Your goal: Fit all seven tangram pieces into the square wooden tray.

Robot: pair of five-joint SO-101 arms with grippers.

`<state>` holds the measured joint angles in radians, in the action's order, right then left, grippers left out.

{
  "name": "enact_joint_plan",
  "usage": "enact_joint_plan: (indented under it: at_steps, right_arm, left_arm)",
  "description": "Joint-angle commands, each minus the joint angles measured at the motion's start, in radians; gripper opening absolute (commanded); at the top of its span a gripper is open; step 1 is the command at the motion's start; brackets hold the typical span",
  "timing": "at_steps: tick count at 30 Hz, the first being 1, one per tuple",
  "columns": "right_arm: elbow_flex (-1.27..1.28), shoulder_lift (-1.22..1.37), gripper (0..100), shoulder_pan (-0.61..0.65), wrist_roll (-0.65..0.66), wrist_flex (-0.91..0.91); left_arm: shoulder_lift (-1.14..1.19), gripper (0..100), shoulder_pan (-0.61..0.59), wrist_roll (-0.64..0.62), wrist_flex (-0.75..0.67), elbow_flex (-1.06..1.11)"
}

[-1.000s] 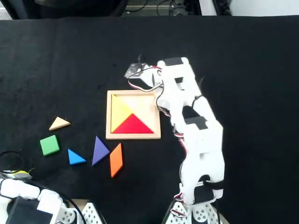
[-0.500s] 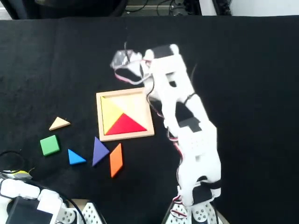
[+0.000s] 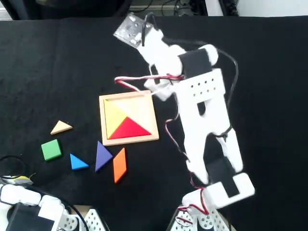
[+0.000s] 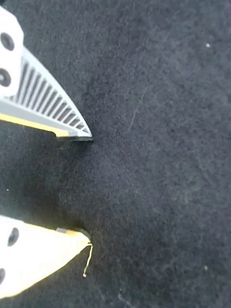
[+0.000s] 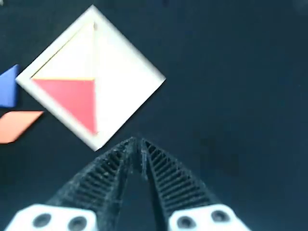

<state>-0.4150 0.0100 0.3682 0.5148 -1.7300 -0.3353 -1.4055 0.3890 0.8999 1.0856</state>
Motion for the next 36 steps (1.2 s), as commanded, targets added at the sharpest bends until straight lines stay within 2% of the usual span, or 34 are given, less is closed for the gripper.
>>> enact_joint_plan:
  at_steps: [1,8,14,18,20,26,31,36]
  right_arm:
    - [0.140,-0.113,1.1,0.014,-0.166,-0.028]
    - [0.545,-0.297,1.6,0.124,-0.318,0.103]
    - [0.762,-0.395,15.2,0.325,-0.400,0.221]
    - [0.852,-0.392,21.3,0.400,-0.391,0.330]
    - [0.915,-0.367,19.9,0.420,-0.371,0.411]
    - [1.001,-0.216,5.7,0.457,-0.370,0.623]
    - [0.969,-0.073,4.7,0.528,-0.376,0.629]
    - [0.886,0.035,4.7,0.578,-0.376,0.540]
  left_arm:
    - [0.017,30,0.005,0.003,-0.003,0.024]
    - [0.017,30,0.004,0.003,-0.005,0.024]
    - [0.017,30,0.002,0.003,-0.006,0.024]
    - [0.017,30,0.002,0.003,-0.008,0.024]
    - [0.017,30,0.002,0.003,-0.008,0.024]
    - [0.017,30,0.004,0.003,-0.008,0.024]
    - [0.017,30,0.007,0.003,-0.008,0.024]
    - [0.017,30,0.007,0.003,-0.008,0.024]
